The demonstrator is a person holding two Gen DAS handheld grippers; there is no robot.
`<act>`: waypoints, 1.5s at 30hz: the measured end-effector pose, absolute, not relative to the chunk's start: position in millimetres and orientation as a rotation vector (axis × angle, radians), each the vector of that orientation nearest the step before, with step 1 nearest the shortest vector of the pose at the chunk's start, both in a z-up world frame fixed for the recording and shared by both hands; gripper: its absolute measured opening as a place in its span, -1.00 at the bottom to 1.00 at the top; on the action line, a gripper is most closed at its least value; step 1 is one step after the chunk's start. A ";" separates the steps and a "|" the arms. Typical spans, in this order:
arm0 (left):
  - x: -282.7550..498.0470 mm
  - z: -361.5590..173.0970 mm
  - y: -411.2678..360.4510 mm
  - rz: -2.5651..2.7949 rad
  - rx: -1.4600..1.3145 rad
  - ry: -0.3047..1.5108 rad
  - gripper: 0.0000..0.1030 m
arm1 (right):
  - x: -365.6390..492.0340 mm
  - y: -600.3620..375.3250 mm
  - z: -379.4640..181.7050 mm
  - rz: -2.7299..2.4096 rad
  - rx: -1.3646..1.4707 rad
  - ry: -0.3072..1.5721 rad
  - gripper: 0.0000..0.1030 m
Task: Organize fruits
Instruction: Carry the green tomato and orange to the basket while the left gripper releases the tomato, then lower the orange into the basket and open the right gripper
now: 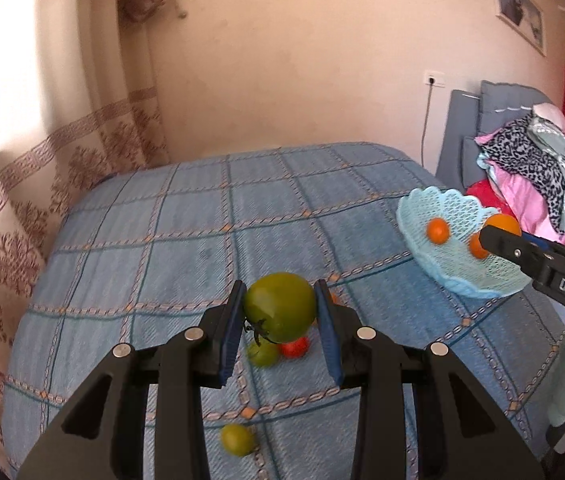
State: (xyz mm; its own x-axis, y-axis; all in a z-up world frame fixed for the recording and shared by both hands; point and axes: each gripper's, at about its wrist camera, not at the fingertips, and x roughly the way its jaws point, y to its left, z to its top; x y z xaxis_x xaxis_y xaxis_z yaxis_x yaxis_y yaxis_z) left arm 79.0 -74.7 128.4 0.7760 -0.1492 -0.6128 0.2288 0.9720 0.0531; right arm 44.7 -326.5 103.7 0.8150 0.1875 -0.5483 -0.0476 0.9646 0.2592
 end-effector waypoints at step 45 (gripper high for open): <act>144.3 88.1 -235.0 -0.431 0.256 0.637 0.42 | 82.6 -421.5 58.4 -0.104 0.413 0.753 -0.06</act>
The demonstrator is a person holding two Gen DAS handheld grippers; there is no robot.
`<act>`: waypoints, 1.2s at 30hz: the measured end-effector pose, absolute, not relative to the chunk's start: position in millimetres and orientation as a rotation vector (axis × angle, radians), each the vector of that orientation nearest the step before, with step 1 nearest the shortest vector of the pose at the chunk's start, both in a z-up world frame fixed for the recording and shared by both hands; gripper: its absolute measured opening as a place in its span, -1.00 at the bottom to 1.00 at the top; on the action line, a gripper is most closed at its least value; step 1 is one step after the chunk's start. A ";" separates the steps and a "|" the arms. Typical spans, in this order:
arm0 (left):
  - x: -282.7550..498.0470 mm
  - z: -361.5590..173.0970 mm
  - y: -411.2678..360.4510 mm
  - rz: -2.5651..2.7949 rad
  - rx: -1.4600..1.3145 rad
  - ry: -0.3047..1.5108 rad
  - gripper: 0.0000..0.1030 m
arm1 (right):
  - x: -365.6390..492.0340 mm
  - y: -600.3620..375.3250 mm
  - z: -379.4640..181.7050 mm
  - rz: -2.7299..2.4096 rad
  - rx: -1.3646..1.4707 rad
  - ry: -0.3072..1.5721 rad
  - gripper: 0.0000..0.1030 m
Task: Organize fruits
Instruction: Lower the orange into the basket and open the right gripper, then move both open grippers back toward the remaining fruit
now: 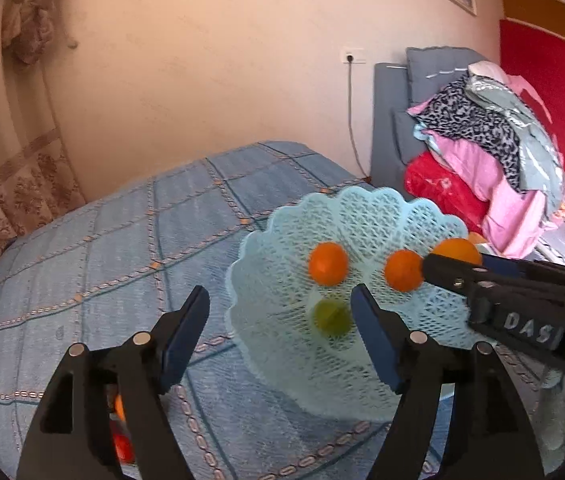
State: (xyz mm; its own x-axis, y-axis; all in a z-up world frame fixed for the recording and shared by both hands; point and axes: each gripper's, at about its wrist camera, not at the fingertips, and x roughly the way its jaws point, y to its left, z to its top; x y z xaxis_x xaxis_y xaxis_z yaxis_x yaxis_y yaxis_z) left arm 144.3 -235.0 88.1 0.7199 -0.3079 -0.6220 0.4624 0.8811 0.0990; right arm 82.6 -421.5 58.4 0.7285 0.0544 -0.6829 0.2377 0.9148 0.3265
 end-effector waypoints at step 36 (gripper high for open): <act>122.5 150.1 -125.5 -0.250 0.198 0.554 0.69 | 47.8 -381.7 104.1 0.020 0.382 0.608 0.10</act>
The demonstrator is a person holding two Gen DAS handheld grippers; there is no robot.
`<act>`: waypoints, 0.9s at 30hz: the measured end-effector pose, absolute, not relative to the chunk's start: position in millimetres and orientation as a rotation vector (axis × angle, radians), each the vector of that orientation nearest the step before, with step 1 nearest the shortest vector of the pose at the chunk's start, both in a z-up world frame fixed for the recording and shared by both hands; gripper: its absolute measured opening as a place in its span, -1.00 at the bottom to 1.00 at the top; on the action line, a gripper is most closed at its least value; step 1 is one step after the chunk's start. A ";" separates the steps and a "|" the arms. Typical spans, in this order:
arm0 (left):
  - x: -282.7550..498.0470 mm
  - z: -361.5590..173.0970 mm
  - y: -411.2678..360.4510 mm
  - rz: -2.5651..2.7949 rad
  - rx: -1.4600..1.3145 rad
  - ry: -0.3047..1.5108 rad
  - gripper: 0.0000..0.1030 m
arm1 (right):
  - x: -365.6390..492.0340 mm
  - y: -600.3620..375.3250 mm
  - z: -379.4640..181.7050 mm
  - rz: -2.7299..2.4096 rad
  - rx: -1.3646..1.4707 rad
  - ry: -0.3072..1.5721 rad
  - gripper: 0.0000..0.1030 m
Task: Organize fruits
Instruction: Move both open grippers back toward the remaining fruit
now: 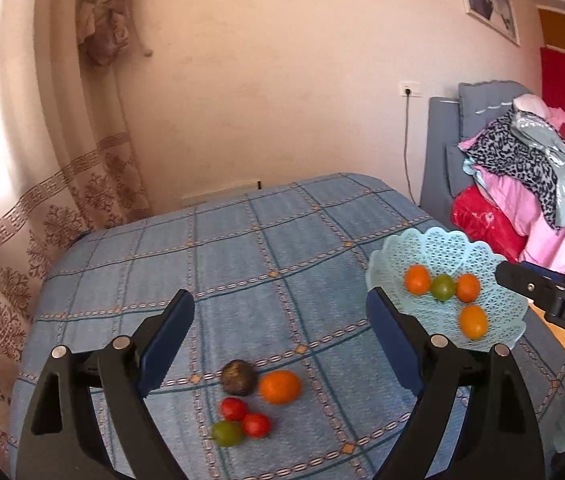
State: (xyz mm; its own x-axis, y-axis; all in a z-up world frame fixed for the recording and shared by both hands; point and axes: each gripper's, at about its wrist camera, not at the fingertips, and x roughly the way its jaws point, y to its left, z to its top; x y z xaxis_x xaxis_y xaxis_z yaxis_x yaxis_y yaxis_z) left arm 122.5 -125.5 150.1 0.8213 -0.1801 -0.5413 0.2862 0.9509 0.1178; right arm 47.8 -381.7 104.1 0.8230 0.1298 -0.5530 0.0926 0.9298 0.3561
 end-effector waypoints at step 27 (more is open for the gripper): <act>121.9 76.9 -37.6 -0.112 0.087 0.758 0.69 | 54.4 -312.9 79.3 0.175 0.270 0.699 0.15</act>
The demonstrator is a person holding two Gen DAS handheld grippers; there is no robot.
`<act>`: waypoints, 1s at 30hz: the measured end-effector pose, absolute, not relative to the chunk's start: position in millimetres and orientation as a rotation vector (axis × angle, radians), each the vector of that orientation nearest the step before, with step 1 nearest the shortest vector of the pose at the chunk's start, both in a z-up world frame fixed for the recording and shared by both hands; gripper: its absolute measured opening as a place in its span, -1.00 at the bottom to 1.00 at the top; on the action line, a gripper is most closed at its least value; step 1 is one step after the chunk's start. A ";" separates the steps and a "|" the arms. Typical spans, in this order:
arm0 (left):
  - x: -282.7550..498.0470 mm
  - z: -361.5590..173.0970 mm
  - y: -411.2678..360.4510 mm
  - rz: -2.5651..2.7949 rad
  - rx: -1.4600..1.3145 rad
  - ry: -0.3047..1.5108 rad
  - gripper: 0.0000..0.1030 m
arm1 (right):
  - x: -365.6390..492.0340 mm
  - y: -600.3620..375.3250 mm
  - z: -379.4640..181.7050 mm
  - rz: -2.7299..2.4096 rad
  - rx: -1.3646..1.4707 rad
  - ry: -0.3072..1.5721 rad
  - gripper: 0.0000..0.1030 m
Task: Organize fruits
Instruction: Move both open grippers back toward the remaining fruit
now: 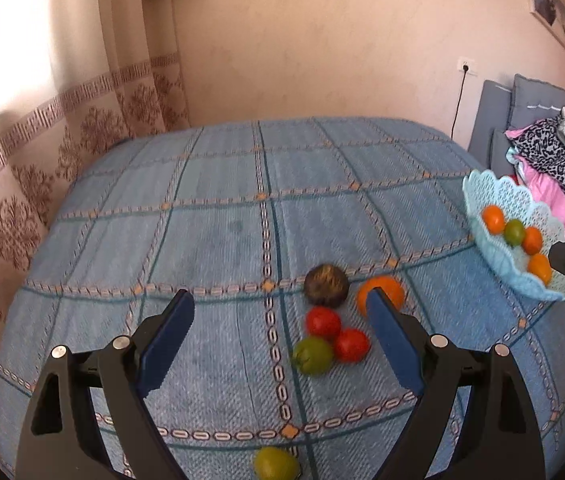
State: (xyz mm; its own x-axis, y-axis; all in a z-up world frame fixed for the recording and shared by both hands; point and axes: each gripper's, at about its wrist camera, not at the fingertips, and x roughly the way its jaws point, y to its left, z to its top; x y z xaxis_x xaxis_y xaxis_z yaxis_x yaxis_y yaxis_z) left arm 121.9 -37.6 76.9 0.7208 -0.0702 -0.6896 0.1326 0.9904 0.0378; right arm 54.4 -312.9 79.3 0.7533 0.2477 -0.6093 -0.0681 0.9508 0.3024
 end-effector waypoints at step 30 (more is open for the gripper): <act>120.4 23.6 -35.2 -0.232 0.064 0.844 -0.05 | 48.0 -262.7 61.0 0.255 0.131 0.718 0.17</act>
State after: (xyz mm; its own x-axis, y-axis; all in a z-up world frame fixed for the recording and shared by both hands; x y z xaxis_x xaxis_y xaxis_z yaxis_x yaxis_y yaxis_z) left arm 120.4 -35.2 23.6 0.6408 -0.1786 -0.7467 0.2288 0.9728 -0.0363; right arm 48.0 -262.7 61.0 0.7238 0.2752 -0.6327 -0.1855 0.9609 0.2058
